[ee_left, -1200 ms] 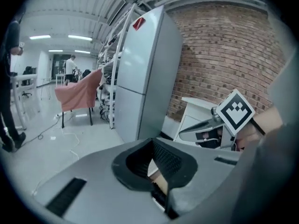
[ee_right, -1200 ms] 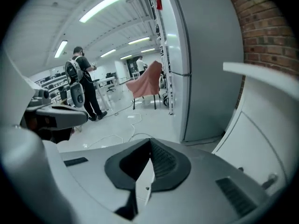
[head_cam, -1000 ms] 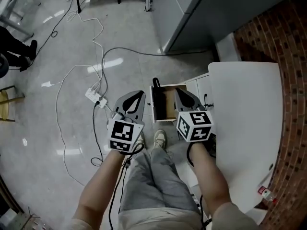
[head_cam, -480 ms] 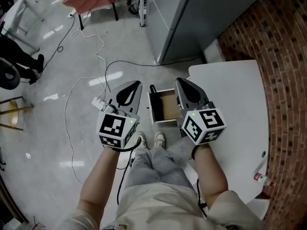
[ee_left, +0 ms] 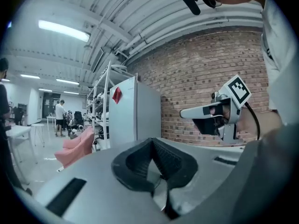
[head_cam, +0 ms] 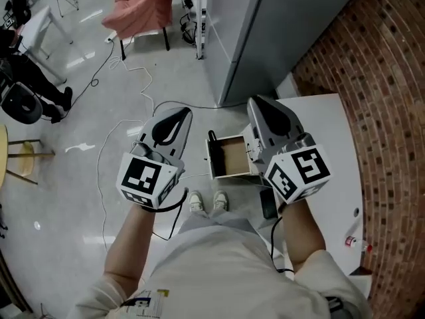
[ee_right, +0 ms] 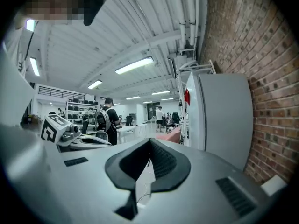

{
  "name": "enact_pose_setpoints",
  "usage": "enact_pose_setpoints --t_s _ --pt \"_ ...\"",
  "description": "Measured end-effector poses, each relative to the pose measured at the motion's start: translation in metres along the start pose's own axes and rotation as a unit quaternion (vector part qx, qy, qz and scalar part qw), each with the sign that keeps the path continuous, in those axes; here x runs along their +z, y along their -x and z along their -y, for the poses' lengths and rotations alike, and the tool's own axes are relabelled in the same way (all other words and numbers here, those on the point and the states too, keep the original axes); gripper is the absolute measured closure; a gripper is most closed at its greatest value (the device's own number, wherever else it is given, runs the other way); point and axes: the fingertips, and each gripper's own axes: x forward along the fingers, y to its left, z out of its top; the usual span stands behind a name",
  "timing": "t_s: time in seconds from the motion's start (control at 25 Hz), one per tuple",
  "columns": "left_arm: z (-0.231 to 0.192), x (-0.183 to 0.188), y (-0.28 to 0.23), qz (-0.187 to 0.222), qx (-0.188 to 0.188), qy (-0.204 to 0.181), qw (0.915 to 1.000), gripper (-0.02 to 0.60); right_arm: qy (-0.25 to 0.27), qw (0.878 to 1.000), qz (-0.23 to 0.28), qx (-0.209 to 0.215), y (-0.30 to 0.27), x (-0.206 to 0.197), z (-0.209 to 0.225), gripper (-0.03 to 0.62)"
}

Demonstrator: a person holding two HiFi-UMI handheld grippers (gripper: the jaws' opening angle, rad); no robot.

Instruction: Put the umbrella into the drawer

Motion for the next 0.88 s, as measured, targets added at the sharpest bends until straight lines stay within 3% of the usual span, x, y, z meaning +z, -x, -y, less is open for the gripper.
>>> enact_pose_setpoints --t_s 0.12,0.36,0.68,0.88 --pt "0.009 0.031 0.023 0.025 0.002 -0.008 0.9996 0.574 0.017 0.999 0.021 0.019 0.017 0.028 -0.019 0.586" --pt "0.039 0.072 0.053 0.071 -0.02 -0.034 0.9967 0.574 0.063 0.996 0.024 0.063 0.044 0.048 -0.053 0.586" --pt "0.054 0.072 0.076 0.068 -0.004 -0.059 0.9959 0.574 0.062 0.995 0.024 0.076 0.067 0.043 -0.075 0.586" --pt "0.055 0.059 0.077 0.052 -0.003 -0.047 0.9975 0.574 0.053 0.995 -0.005 0.083 0.066 0.023 -0.08 0.586"
